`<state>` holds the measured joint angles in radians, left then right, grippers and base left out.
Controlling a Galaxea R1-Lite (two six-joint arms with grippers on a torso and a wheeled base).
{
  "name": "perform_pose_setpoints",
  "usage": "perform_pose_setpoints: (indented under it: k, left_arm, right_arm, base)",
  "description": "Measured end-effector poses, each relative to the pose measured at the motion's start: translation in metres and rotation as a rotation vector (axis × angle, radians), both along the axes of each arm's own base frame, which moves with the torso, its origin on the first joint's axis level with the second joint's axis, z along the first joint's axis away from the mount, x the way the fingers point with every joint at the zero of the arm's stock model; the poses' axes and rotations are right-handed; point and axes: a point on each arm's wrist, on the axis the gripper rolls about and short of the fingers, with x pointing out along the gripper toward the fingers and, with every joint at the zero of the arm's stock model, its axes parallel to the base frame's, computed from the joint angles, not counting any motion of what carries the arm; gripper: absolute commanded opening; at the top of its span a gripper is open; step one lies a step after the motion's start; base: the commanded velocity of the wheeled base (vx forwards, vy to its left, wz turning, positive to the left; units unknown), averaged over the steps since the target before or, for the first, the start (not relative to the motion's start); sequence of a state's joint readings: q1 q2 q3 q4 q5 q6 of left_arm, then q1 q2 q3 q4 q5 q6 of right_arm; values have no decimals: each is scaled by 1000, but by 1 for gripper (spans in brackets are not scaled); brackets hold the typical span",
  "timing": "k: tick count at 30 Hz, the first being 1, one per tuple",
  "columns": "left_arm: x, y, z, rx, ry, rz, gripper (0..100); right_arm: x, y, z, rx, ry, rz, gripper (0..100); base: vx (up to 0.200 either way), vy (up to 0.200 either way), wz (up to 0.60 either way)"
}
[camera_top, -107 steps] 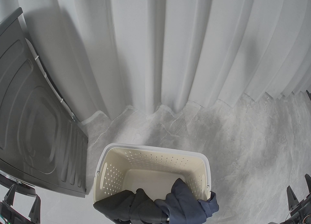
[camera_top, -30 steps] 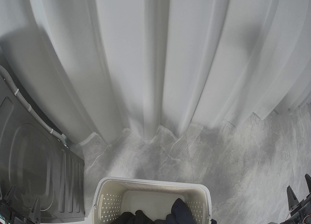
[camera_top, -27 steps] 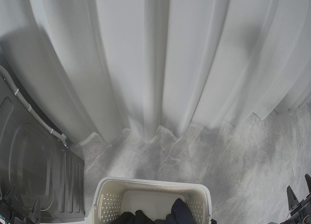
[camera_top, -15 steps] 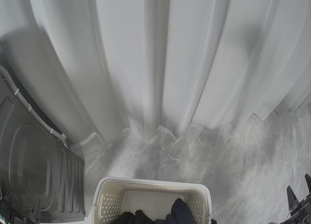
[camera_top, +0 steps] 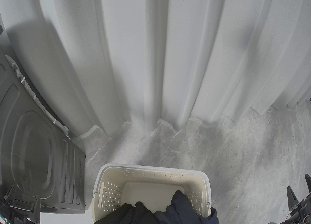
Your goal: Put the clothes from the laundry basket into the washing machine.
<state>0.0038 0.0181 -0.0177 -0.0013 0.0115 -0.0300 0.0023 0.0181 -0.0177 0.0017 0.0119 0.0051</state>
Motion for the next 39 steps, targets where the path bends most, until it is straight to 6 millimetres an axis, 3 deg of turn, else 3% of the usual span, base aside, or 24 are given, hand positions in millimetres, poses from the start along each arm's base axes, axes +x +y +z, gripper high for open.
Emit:
perform_pose_setpoints:
  k: [34, 39]
  left_arm:
    - [0, 0, 0, -2, 0, 0, 100]
    - [0, 0, 0, -3, 1, -1, 100]
  right_arm:
    - [0, 0, 0, 1, 0, 0, 100]
    - [0, 0, 0, 1, 0, 1, 100]
  base:
    - [-200, 0, 0]
    - [0, 0, 0]
